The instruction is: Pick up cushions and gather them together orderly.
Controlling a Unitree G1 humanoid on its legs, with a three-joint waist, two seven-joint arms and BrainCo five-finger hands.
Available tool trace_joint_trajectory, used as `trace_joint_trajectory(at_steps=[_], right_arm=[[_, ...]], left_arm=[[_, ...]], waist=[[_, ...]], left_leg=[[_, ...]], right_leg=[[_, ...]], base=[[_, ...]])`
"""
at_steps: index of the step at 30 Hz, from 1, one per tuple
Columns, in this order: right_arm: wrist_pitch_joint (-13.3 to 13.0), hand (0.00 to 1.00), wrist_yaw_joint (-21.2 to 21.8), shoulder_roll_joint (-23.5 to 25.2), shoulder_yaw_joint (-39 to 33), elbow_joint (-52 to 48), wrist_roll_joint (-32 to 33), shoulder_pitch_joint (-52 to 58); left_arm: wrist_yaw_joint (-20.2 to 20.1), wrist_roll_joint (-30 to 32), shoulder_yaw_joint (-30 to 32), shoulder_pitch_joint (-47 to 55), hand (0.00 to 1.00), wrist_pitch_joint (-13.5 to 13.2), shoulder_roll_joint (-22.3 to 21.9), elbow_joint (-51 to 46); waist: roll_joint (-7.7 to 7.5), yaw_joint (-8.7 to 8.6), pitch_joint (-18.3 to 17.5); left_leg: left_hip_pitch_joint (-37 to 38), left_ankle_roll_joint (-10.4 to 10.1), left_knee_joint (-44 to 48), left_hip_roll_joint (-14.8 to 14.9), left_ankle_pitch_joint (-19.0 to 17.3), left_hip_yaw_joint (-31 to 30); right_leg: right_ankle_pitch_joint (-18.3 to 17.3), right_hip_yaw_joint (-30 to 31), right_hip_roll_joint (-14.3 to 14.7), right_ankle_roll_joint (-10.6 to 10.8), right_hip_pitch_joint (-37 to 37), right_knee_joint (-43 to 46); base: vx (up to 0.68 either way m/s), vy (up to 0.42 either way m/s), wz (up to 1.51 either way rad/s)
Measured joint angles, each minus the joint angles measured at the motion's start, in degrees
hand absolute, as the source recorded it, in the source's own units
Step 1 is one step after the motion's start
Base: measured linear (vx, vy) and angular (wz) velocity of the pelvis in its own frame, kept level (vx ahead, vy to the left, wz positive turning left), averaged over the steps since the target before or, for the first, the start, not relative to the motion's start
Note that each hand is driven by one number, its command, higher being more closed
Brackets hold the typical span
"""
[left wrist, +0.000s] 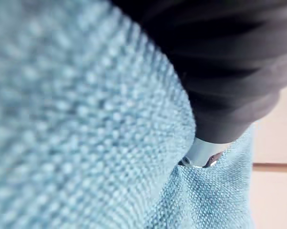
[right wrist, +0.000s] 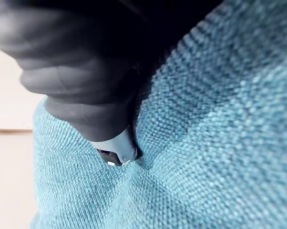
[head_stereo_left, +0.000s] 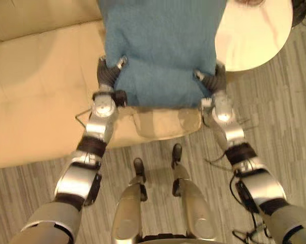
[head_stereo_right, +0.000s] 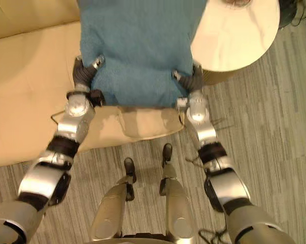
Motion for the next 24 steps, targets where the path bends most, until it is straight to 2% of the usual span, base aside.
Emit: trace_joint_trajectory(at_steps=[1,4,6,7,8,12,15,16,17,18,19,20,21,22,23,24], right_arm=[[0.0,1.0,0.6,0.3,0.0,-1.5,0.0,1.7],[-0.1,1.0,5.2,2.7,0.7,-9.6,0.9,12.0],[-0.5,1.0,8.2,3.0,1.4,-13.3,2.5,17.4],[-1.6,1.0,10.2,3.7,1.9,-15.2,4.0,21.8],[-2.0,1.0,11.0,4.1,2.3,-16.1,4.7,24.0],[-2.7,1.0,13.2,4.9,5.2,-16.4,5.0,25.9],[-3.4,1.0,13.4,5.0,7.0,-16.2,4.0,25.4],[-3.6,1.0,14.0,4.9,7.0,-15.2,3.9,24.8],[-4.0,1.0,14.2,4.9,6.9,-13.4,3.6,24.4],[-4.2,1.0,14.2,4.9,6.9,-11.7,3.4,24.4],[-4.2,1.0,14.2,4.9,6.9,-10.2,2.8,24.4],[-4.2,1.0,14.2,4.9,6.9,-9.0,2.3,24.3],[-4.2,1.0,14.2,4.8,6.9,-7.5,1.8,23.4],[-4.2,1.0,14.2,4.8,7.0,-7.0,1.7,22.4],[-4.0,1.0,14.2,4.1,7.1,-6.8,1.2,21.0],[-3.9,1.0,14.0,2.9,7.0,-6.7,0.3,20.1]], left_arm=[[0.0,0.2,0.2,2.4,1.0,0.0,-0.5,-1.2],[-0.1,0.0,0.4,16.8,1.0,-0.3,-2.9,-6.6],[-1.3,-0.1,0.6,24.1,1.0,-0.3,-4.7,-9.1],[-2.4,-0.4,1.3,30.0,1.0,-0.3,-6.2,-11.9],[-3.0,-0.5,1.8,32.8,1.0,-0.4,-7.0,-13.4],[-4.5,-1.7,4.3,38.5,1.0,-2.6,-6.8,-16.5],[-5.3,-2.0,6.0,39.0,1.0,-3.5,-6.8,-17.0],[-5.7,-1.9,6.5,38.8,1.0,-3.5,-7.1,-17.0],[-6.1,-1.8,6.5,38.4,1.0,-3.5,-7.1,-16.7],[-6.3,-1.1,6.5,38.6,1.0,-3.5,-7.0,-16.6],[-6.3,-0.4,6.5,38.8,1.0,-3.5,-6.9,-16.6],[-6.3,0.2,6.6,38.8,1.0,-3.5,-6.9,-16.6],[-6.3,0.3,6.9,38.8,1.0,-3.5,-6.9,-16.8],[-6.3,0.3,7.1,38.7,1.0,-3.5,-6.9,-16.8],[-6.3,0.2,7.4,38.6,1.0,-3.5,-7.6,-16.8],[-6.3,0.2,7.5,38.9,1.0,-3.4,-9.4,-16.8]], waist=[[0.04,0.12,0.0],[0.32,0.22,-5.6],[0.67,0.35,-7.4],[0.72,0.76,-10.5],[0.8,1.23,-11.8],[0.98,1.94,-13.5],[1.4,2.75,-13.7],[2.03,3.18,-14.1],[2.14,2.75,-14.1],[2.05,2.57,-14.1],[1.98,2.77,-14.2],[1.81,3.08,-14.3],[1.68,3.54,-14.8],[1.81,4.02,-14.9],[2.99,5.21,-15.5],[6.36,5.98,-15.6]], left_leg=[[1.1,0.0,0.0,0.1,-0.2,0.1],[3.1,0.2,0.3,0.9,-1.8,0.8],[5.8,0.2,0.2,1.1,-2.4,0.9],[6.4,0.2,-0.6,1.0,-2.5,1.2],[7.3,0.2,-1.1,0.9,-2.5,1.4],[9.5,0.4,-0.8,0.5,-2.7,2.4],[8.7,1.8,0.5,0.2,-2.1,2.6],[7.8,3.1,0.5,0.6,-1.1,2.3],[7.3,3.5,1.0,0.2,-0.2,0.2],[7.9,3.5,1.1,-0.3,0.5,-2.2],[7.7,3.4,1.1,-0.8,1.4,-4.3],[6.9,3.2,1.1,-1.4,2.4,-6.5],[4.5,2.7,1.0,-2.1,4.1,-9.2],[2.8,2.4,0.9,-2.4,5.1,-10.3],[-0.9,1.6,-0.1,-2.1,7.6,-12.1],[-3.7,0.5,-1.8,-0.5,10.5,-15.1]], right_leg=[[0.0,0.0,0.2,0.0,1.0,-0.1],[-1.2,1.1,0.9,0.4,3.0,-0.1],[-1.6,1.3,1.2,0.5,5.5,-0.1],[-2.0,1.3,1.1,0.6,5.9,-0.1],[-2.0,1.6,1.1,0.6,6.2,-0.1],[-2.0,3.3,0.7,0.7,8.3,0.1],[-2.2,3.7,0.1,2.2,6.1,4.4],[-6.3,4.4,-0.2,4.6,4.1,10.0],[-15.0,4.0,-1.8,1.8,1.5,24.7],[-19.4,4.2,-2.9,2.8,1.7,32.7],[-22.3,4.4,-3.4,4.7,2.8,37.7],[-24.2,4.8,-3.6,5.1,4.7,39.0],[-26.5,5.2,-3.4,4.1,6.3,36.6],[-27.2,5.2,-3.2,3.3,6.4,34.3],[-28.1,4.2,-2.1,3.0,6.0,28.7],[-25.4,1.7,0.2,2.3,5.7,24.3]], base=[[0.05,0.011,-0.05],[0.07,0.02,-0.11],[0.07,0.038,-0.06],[0.04,0.028,-0.09],[0.04,0.028,-0.12],[-0.04,0.046,-0.14],[-0.13,0.036,0.01],[-0.15,0.038,0.4],[-0.12,0.022,0.79],[-0.09,-0.029,1.14],[-0.07,-0.081,1.17],[-0.13,-0.152,1.27],[-0.15,-0.14,1.11],[-0.22,-0.163,1.03],[-0.32,-0.155,0.85],[-0.34,-0.161,0.86]])
